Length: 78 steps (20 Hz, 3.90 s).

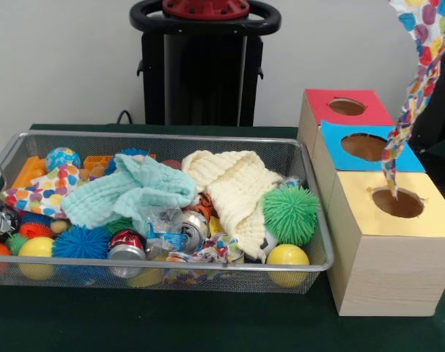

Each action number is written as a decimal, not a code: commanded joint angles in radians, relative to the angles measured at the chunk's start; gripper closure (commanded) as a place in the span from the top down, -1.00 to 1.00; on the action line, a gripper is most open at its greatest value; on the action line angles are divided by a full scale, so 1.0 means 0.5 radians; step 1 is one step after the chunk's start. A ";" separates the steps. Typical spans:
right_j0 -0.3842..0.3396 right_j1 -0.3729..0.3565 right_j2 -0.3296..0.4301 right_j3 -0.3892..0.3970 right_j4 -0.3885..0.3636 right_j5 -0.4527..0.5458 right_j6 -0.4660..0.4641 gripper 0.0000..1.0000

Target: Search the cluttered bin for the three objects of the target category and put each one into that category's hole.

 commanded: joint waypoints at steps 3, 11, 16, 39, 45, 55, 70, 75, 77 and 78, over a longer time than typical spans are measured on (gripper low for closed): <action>0.022 0.102 0.022 -0.082 0.051 0.237 0.626 -1.00; 0.053 0.140 -0.002 0.035 0.077 0.098 0.616 -1.00; 0.053 0.186 -0.037 0.080 0.083 0.086 0.631 -1.00; 0.218 0.327 -0.185 0.449 0.070 -0.554 0.545 -1.00; 0.232 0.432 -0.207 0.441 0.063 -0.692 0.558 -1.00; 0.232 0.517 -0.228 0.543 0.049 -0.866 0.478 -1.00; 0.246 0.551 -0.227 0.698 0.018 -1.073 0.391 -1.00; 0.260 0.624 -0.228 0.685 0.016 -1.177 0.418 -1.00; 0.265 0.675 -0.242 0.651 0.012 -1.212 0.435 -1.00; 0.263 0.701 -0.247 0.630 0.009 -1.221 0.436 -1.00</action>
